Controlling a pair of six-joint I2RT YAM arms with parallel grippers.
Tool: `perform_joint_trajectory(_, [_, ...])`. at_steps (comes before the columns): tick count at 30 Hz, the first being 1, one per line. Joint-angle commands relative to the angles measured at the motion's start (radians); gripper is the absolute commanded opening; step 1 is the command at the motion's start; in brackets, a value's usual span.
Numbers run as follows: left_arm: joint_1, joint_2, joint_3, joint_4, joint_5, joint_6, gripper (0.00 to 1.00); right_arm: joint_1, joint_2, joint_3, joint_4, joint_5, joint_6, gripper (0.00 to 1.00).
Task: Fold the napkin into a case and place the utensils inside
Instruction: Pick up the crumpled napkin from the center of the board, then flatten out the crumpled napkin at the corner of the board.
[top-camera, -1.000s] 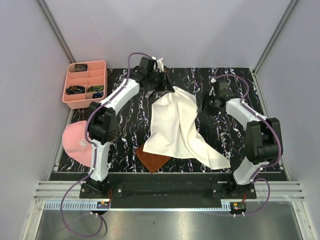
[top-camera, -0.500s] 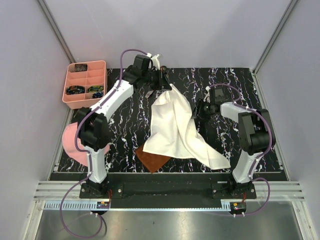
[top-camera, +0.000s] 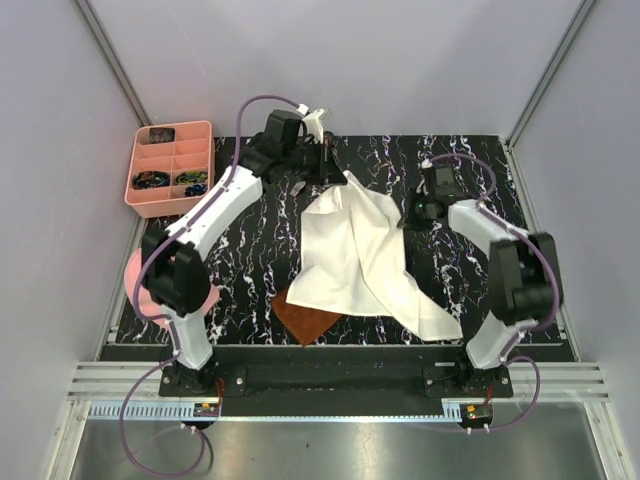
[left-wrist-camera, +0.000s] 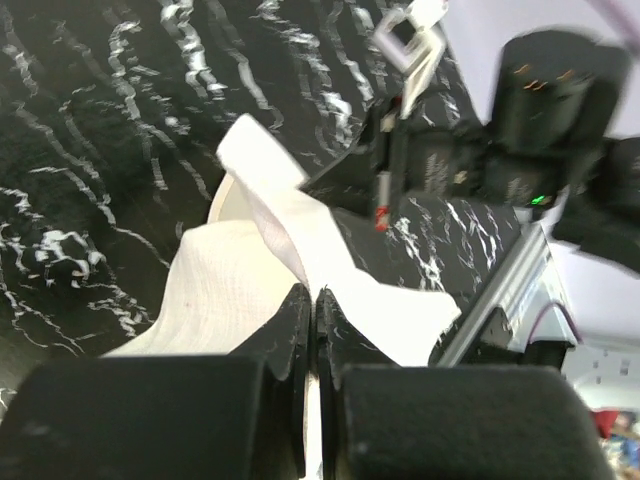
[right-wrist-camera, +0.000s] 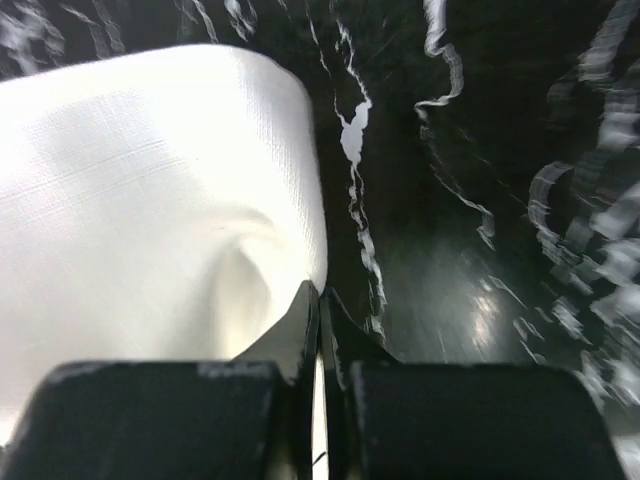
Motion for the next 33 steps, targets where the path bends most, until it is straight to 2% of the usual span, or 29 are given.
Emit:
perform_joint_trajectory(1, [-0.083, -0.205, -0.003, 0.056, -0.009, 0.105, 0.0, 0.002, -0.334, 0.014, -0.16, 0.23, -0.065, 0.0])
perform_joint_trajectory(7, [-0.242, -0.4, -0.028, 0.087, -0.145, 0.16, 0.0, 0.002, -0.806, -0.009, -0.306, 0.44, -0.124, 0.0])
perform_joint_trajectory(12, [-0.402, -0.576, -0.151, 0.196, -0.26, 0.203, 0.0, 0.004, -1.174, 0.045, -0.376, 0.496, -0.157, 0.0])
perform_joint_trajectory(17, [-0.505, -0.677, -0.191, 0.263, -0.302, 0.213, 0.0, 0.004, -1.33, 0.192, -0.417, 0.528, -0.19, 0.0])
perform_joint_trajectory(21, [-0.588, -0.673, -0.155, 0.268, -0.333, 0.237, 0.0, 0.004, -1.344, 0.258, -0.413, 0.632, -0.161, 0.0])
perform_joint_trajectory(26, [-0.58, -0.563, -0.044, 0.213, -0.419, 0.24, 0.0, 0.004, -1.229, 0.284, -0.393, 0.793, -0.135, 0.0])
perform_joint_trajectory(29, [-0.515, -0.478, 0.006, 0.201, -0.411, 0.199, 0.0, 0.004, -1.116, 0.281, -0.368, 0.9, -0.143, 0.0])
perform_joint_trajectory(32, [-0.383, -0.385, 0.033, 0.196, -0.341, 0.118, 0.0, 0.004, -0.984, 0.24, -0.304, 0.995, -0.183, 0.0])
perform_joint_trajectory(33, [-0.323, -0.36, 0.035, 0.211, -0.284, 0.116, 0.0, 0.002, -0.951, 0.209, -0.202, 1.035, -0.21, 0.0])
